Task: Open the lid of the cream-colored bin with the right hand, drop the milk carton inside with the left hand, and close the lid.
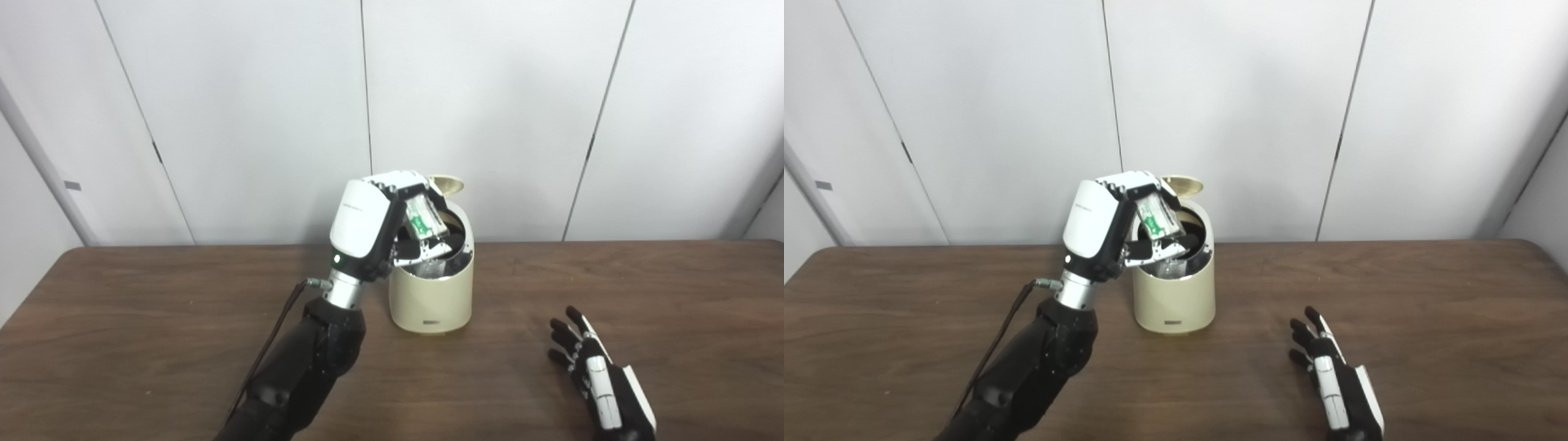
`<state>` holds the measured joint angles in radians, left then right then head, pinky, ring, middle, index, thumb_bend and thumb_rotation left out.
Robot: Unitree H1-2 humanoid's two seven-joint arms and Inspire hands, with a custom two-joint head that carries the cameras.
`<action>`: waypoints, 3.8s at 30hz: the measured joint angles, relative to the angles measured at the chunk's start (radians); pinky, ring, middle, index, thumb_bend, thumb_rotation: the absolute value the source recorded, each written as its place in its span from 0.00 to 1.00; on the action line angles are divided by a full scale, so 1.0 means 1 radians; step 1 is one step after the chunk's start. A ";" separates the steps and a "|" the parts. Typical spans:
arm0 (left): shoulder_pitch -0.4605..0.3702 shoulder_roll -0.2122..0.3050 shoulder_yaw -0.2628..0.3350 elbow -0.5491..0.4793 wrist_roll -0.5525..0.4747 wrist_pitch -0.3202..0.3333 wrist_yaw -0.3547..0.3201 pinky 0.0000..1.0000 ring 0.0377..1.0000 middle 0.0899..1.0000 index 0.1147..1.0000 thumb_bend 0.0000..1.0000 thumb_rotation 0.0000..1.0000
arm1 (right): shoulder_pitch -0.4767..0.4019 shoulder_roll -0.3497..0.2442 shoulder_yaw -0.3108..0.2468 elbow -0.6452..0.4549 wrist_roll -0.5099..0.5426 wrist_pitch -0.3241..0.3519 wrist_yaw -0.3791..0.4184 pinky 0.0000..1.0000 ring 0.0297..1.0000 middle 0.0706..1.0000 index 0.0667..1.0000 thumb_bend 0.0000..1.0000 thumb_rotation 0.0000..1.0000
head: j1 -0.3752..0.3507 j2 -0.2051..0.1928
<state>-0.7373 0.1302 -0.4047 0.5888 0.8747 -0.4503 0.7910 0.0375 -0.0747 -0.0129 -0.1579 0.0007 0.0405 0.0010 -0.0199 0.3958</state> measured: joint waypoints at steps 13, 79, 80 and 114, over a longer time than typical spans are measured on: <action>-0.019 0.015 -0.044 0.036 -0.004 0.002 0.030 0.43 0.49 0.48 0.39 0.47 0.00 | 0.000 0.001 0.000 -0.001 0.002 0.001 0.000 0.84 0.90 0.89 0.95 0.53 1.00 | -0.003 0.006; 0.078 0.018 0.082 -0.287 -0.201 -0.003 -0.064 0.32 0.38 0.45 0.43 0.50 0.00 | 0.006 -0.008 0.005 -0.017 -0.008 0.018 0.008 0.80 0.88 0.89 0.95 0.53 1.00 | 0.003 0.031; 0.094 0.011 0.106 -0.317 -0.235 -0.001 -0.093 0.33 0.38 0.46 0.43 0.50 0.00 | 0.006 -0.008 0.005 -0.017 -0.010 0.018 0.009 0.80 0.89 0.89 0.95 0.53 1.00 | 0.003 0.031; 0.659 -0.017 0.470 -0.866 -0.953 0.740 -0.800 1.00 1.00 1.00 1.00 0.47 0.99 | -0.486 -0.131 0.088 -0.056 -0.358 0.180 0.026 0.88 0.93 0.93 0.83 0.55 0.97 | 0.006 0.068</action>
<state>-0.0786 0.1134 0.0657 -0.2769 -0.0781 0.2897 -0.0086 -0.4481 -0.2058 0.0746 -0.2140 -0.3571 0.2207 0.0275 -0.0138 0.4633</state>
